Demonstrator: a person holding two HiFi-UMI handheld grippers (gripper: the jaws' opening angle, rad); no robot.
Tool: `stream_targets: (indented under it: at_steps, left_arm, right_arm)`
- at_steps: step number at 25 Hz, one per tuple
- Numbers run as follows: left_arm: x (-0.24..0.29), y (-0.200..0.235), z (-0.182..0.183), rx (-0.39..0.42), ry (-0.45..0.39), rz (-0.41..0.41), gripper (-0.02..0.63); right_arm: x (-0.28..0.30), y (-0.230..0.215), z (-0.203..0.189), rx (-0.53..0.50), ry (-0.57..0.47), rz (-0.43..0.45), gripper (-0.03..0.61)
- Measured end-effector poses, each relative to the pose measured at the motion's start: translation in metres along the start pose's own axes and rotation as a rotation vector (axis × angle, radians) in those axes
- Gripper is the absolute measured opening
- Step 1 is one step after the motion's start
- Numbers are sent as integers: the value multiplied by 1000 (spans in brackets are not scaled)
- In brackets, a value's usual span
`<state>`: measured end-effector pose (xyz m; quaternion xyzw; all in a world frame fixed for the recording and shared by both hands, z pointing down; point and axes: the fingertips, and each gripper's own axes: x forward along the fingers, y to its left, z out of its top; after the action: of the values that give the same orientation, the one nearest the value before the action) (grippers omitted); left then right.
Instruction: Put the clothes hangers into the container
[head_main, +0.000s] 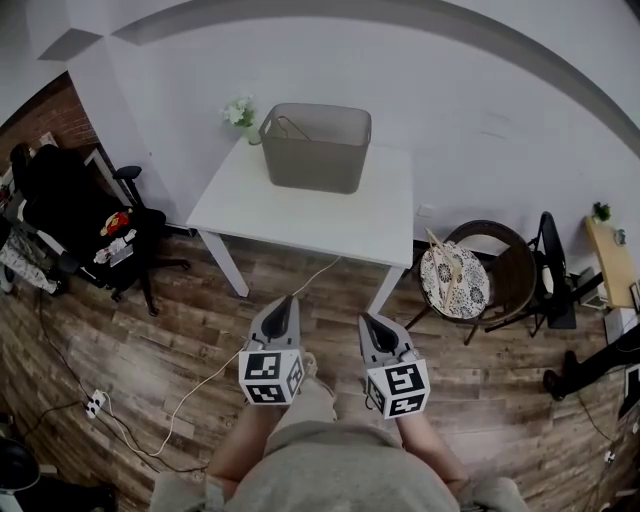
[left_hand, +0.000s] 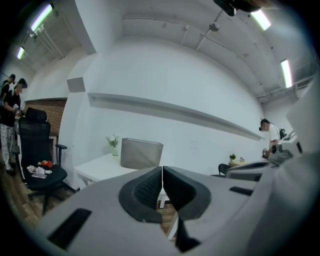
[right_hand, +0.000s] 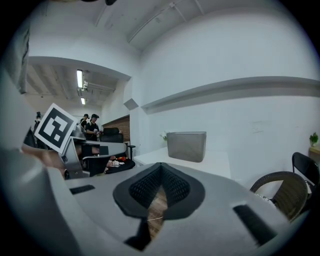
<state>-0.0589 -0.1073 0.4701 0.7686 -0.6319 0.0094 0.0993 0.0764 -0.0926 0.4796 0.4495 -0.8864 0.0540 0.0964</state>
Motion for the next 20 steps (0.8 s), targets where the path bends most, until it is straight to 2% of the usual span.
stream_targets:
  at_steps: [20]
  left_arm:
    - [-4,0,-1,7,10,-16,11]
  right_arm:
    - [-6,-3,1,-19,-9,-24,0]
